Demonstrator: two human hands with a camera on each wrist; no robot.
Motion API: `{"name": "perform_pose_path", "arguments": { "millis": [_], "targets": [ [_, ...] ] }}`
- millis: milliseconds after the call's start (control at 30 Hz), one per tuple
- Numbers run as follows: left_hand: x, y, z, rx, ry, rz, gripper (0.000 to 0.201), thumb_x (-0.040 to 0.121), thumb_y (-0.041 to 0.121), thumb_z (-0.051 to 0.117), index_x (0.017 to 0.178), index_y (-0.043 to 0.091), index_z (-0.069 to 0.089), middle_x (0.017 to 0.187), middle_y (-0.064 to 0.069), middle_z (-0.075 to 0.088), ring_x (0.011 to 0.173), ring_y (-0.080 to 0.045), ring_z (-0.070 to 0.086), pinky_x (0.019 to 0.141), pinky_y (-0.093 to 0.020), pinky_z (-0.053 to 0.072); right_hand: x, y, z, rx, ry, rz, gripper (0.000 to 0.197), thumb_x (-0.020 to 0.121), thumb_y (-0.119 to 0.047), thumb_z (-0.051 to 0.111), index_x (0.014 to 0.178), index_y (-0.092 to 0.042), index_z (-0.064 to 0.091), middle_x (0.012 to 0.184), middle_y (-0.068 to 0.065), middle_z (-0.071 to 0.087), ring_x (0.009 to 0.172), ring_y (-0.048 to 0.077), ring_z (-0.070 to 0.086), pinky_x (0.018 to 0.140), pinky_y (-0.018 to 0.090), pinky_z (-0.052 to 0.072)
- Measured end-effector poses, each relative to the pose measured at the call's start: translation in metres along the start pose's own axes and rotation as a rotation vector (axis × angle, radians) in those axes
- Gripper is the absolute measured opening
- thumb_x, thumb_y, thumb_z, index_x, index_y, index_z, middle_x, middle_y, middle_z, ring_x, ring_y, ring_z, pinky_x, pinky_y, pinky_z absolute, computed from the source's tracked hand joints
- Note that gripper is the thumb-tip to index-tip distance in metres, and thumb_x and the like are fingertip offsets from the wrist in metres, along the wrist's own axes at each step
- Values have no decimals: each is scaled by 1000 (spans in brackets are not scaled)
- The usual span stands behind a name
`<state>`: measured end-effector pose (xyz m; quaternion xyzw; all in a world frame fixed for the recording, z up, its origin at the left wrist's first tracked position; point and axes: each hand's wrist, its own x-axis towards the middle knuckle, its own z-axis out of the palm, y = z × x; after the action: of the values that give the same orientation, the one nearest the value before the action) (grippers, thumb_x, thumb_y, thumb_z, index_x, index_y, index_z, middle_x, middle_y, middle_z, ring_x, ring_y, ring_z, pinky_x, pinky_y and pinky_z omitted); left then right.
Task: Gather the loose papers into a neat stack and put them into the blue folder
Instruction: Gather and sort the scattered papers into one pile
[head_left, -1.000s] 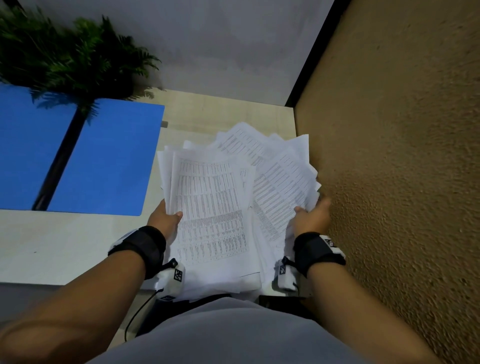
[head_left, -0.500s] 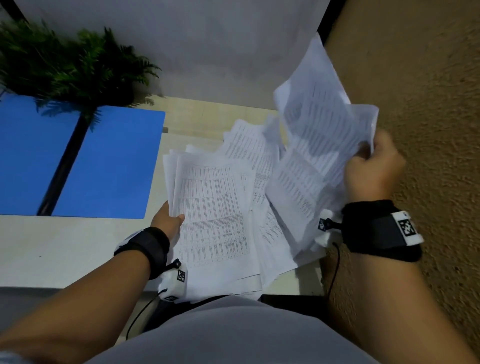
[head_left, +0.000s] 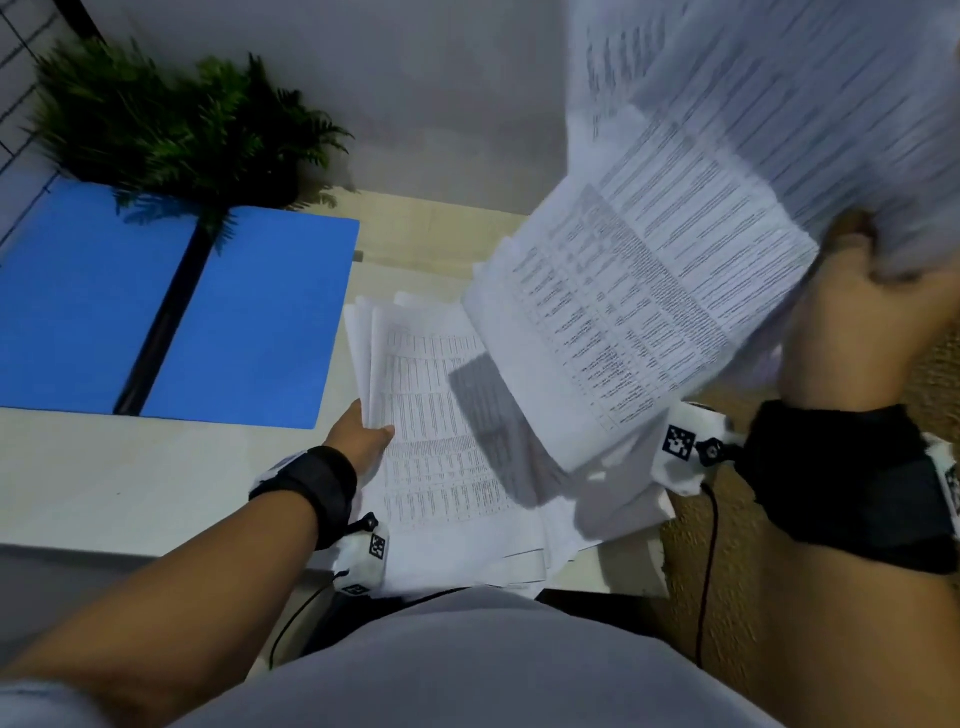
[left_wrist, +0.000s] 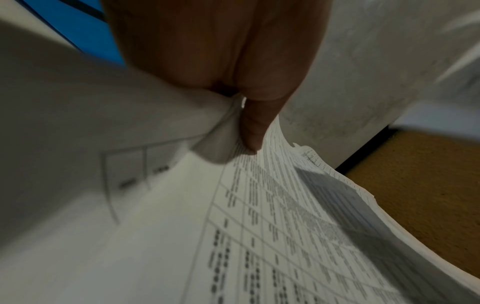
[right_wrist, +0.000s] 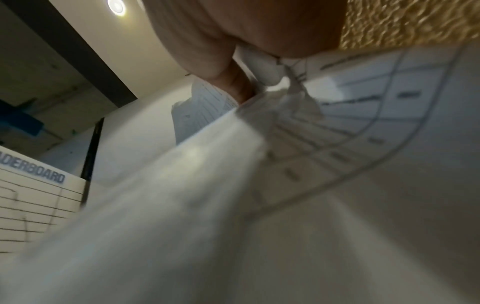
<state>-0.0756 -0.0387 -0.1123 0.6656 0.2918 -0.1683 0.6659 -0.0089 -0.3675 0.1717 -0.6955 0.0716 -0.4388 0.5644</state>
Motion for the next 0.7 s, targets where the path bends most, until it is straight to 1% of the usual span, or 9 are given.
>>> {"name": "perform_pose_path", "arguments": {
  "millis": [100, 233, 333, 367, 433, 500, 567, 633, 700],
  "targets": [
    [-8, 8, 2, 53, -18, -28, 47, 87, 13, 57, 134, 17, 53, 125, -10, 65, 119, -34, 59, 101, -47, 46, -3, -5, 7, -31, -103, 98, 24, 84, -9, 58, 105, 0, 65, 95, 0, 70, 91, 2, 70, 81, 18, 54],
    [-63, 57, 12, 233, 24, -127, 44, 100, -3, 38, 139, -21, 31, 144, -35, 39, 135, -47, 36, 105, -37, 32, -27, 30, 26, -153, -358, 349, 17, 90, -4, 55, 95, -16, 66, 85, -7, 68, 75, -2, 65, 70, 18, 53],
    [-56, 51, 6, 129, -74, -92, 96, 69, 59, 76, 142, 7, 45, 139, -19, 53, 130, -38, 49, 106, -41, 40, -52, 72, 44, -264, -485, 534, 24, 93, -5, 51, 114, -7, 64, 100, 3, 68, 89, 15, 64, 76, 25, 52],
    [-51, 46, 2, 79, -87, -62, 108, 53, 78, 73, 141, 20, 47, 136, -9, 57, 128, -34, 52, 107, -46, 42, -60, 84, 48, -265, -518, 602, 26, 95, -4, 49, 119, -4, 60, 103, 4, 66, 90, 16, 63, 71, 20, 52],
    [-28, 27, -3, 12, -71, -66, 104, 57, 89, 57, 143, 32, 43, 142, 4, 54, 135, -26, 48, 111, -47, 37, -78, 102, 54, -253, -592, 681, 30, 97, -1, 46, 126, -3, 55, 106, 4, 61, 97, 19, 62, 62, 10, 49],
    [-31, 32, -3, 15, -85, -92, 92, 72, 86, 41, 148, 32, 34, 149, 12, 41, 142, -15, 36, 117, -39, 25, -95, 117, 56, -281, -671, 733, 34, 98, -1, 46, 131, -3, 53, 109, 4, 58, 104, 21, 57, 62, 8, 46],
    [-34, 30, 0, 1, -115, -70, 68, 83, 71, 48, 140, 36, 37, 142, 19, 43, 136, -7, 36, 113, -32, 24, -110, 129, 58, -293, -731, 786, 34, 98, -2, 49, 131, -5, 54, 112, 2, 57, 105, 18, 54, 80, 12, 46],
    [-31, 22, 1, 16, -153, -11, 67, 83, 48, 68, 142, 29, 43, 139, 11, 53, 132, -15, 48, 110, -36, 35, -122, 139, 61, -212, -779, 864, 36, 93, 0, 54, 127, -13, 57, 116, 2, 60, 108, 22, 56, 103, 33, 42],
    [-24, 13, 2, 148, -72, 39, 62, 85, 25, 71, 142, 19, 45, 135, -2, 59, 126, -25, 54, 105, -39, 42, -128, 147, 65, -279, -827, 792, 45, 88, 7, 59, 129, -10, 52, 120, 7, 57, 108, 23, 55, 99, 34, 43]
  ]
}}
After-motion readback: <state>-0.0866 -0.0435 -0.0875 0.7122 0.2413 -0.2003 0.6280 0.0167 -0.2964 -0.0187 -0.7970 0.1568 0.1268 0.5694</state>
